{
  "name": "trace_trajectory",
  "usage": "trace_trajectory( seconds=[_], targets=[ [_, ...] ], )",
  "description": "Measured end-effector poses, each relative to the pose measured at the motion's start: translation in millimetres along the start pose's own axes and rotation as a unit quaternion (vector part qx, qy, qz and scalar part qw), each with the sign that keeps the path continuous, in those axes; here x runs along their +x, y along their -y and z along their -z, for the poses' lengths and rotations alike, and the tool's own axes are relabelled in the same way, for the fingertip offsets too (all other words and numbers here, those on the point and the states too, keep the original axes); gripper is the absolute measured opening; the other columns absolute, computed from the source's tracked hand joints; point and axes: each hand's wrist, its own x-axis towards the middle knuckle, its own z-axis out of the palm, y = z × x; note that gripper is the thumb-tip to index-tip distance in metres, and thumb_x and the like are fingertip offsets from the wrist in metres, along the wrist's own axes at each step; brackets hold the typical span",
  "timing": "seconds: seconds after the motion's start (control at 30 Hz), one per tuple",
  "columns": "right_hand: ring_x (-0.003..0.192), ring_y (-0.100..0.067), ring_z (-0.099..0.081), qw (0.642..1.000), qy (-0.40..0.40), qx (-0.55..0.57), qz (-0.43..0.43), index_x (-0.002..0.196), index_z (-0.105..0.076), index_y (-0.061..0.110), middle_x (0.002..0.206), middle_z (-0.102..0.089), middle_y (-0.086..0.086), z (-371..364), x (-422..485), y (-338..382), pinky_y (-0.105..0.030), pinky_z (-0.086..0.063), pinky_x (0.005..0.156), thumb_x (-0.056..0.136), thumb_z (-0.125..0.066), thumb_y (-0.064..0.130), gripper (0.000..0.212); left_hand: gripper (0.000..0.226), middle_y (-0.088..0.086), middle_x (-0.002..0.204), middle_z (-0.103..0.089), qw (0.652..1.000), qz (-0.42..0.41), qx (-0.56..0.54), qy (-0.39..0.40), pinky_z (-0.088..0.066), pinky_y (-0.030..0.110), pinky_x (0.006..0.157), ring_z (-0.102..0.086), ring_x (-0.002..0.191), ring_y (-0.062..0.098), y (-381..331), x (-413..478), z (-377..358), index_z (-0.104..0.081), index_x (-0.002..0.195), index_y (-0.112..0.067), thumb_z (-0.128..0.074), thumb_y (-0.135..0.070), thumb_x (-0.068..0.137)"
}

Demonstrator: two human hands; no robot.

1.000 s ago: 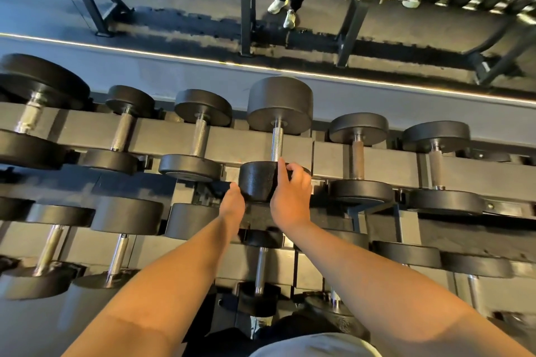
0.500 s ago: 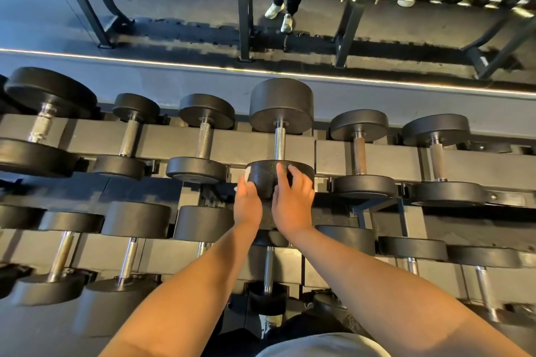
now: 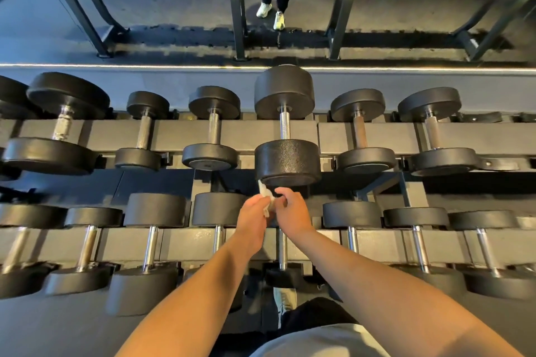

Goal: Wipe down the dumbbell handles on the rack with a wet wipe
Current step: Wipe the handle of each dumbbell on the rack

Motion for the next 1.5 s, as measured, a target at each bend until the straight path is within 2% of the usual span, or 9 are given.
trace_trajectory(
  seconds=[0.17,0.33,0.47,0.67,0.83,1.0,1.1,1.3,1.5],
  targets=[
    [0.111,-0.019,-0.061,0.976,0.055,0.170,-0.124,0.139,-0.047,0.029,0.119,-0.065,-0.002,-23,-44,-3,-0.039,-0.051,0.099,0.100,-0.056,0.033,0.040,0.022,0.011,0.120,-0.067,0.996,0.014,0.085,0.017,-0.051,0.035,0.090,-0.063,0.114,0.024,12,-28,27,-0.066,0.114,-0.021,-0.058,-0.028,0.095],
    [0.109,-0.018,-0.062,0.957,0.055,0.239,-0.156,0.128,-0.054,0.028,0.118,-0.065,0.001,-40,-83,-10,-0.027,-0.052,0.080,0.098,-0.063,0.028,0.031,0.023,0.001,0.115,-0.066,0.990,0.013,0.139,0.022,-0.043,0.026,0.076,-0.058,0.104,0.012,34,-58,55,-0.068,0.115,-0.023,-0.054,-0.029,0.097],
    [0.097,-0.022,-0.065,0.954,-0.001,0.245,-0.170,0.108,-0.062,0.021,0.109,-0.069,-0.010,-55,-110,-28,-0.028,-0.052,0.071,0.099,-0.058,0.012,0.014,0.025,-0.001,0.113,-0.069,0.980,-0.017,0.197,-0.015,-0.051,0.039,0.094,-0.062,0.105,0.017,63,-68,79,-0.069,0.114,-0.027,-0.051,-0.034,0.098],
    [0.075,-0.021,-0.060,0.911,-0.083,0.327,-0.239,0.106,-0.060,0.018,0.105,-0.066,-0.018,-64,-134,-51,-0.023,-0.048,0.051,0.096,-0.055,0.004,0.018,0.025,-0.003,0.112,-0.068,0.968,-0.014,0.251,0.020,-0.054,0.033,0.090,-0.064,0.101,0.014,91,-86,91,-0.064,0.117,-0.031,-0.055,-0.044,0.097],
    [0.088,-0.029,-0.065,0.898,-0.108,0.325,-0.275,0.093,-0.063,0.014,0.098,-0.067,-0.015,-66,-131,-71,-0.045,-0.060,0.078,0.091,-0.058,0.001,0.014,0.015,-0.010,0.109,-0.066,0.915,-0.073,0.393,0.063,-0.044,0.015,0.073,-0.060,0.093,0.006,106,-87,91,-0.065,0.113,-0.028,-0.062,-0.030,0.099],
    [0.080,-0.020,-0.060,0.892,-0.094,0.300,-0.324,0.115,-0.064,0.009,0.106,-0.067,-0.015,-71,-110,-102,-0.030,-0.053,0.067,0.088,-0.052,-0.004,0.032,0.022,-0.008,0.110,-0.065,0.880,-0.080,0.468,-0.004,-0.039,0.015,0.070,-0.058,0.096,0.009,126,-56,92,-0.066,0.117,-0.023,-0.051,-0.026,0.101],
    [0.086,-0.022,-0.062,0.912,-0.093,0.252,-0.311,0.103,-0.067,0.013,0.098,-0.069,-0.010,-80,-93,-118,-0.031,-0.051,0.073,0.087,-0.055,0.003,0.022,0.024,-0.009,0.108,-0.061,0.893,-0.058,0.445,-0.034,-0.039,0.012,0.067,-0.057,0.098,0.011,134,-35,84,-0.063,0.119,-0.022,-0.046,-0.017,0.102],
    [0.090,-0.022,-0.063,0.943,-0.087,0.144,-0.287,0.098,-0.066,0.014,0.097,-0.069,-0.005,-89,-52,-158,-0.035,-0.053,0.082,0.090,-0.059,0.012,0.011,0.016,0.017,0.105,-0.055,0.931,-0.080,0.355,-0.036,-0.040,0.041,0.099,-0.052,0.101,0.033,160,19,71,-0.061,0.092,-0.004,-0.046,0.001,0.094],
    [0.092,-0.024,-0.062,0.957,-0.088,0.089,-0.262,0.101,-0.070,0.012,0.097,-0.069,-0.006,-92,-8,-203,-0.038,-0.052,0.090,0.097,-0.058,0.018,0.014,0.023,-0.004,0.109,-0.068,0.924,-0.041,0.378,-0.036,-0.053,0.034,0.097,-0.062,0.102,0.013,186,79,56,-0.071,0.116,-0.015,-0.062,-0.015,0.094]
  ],
)
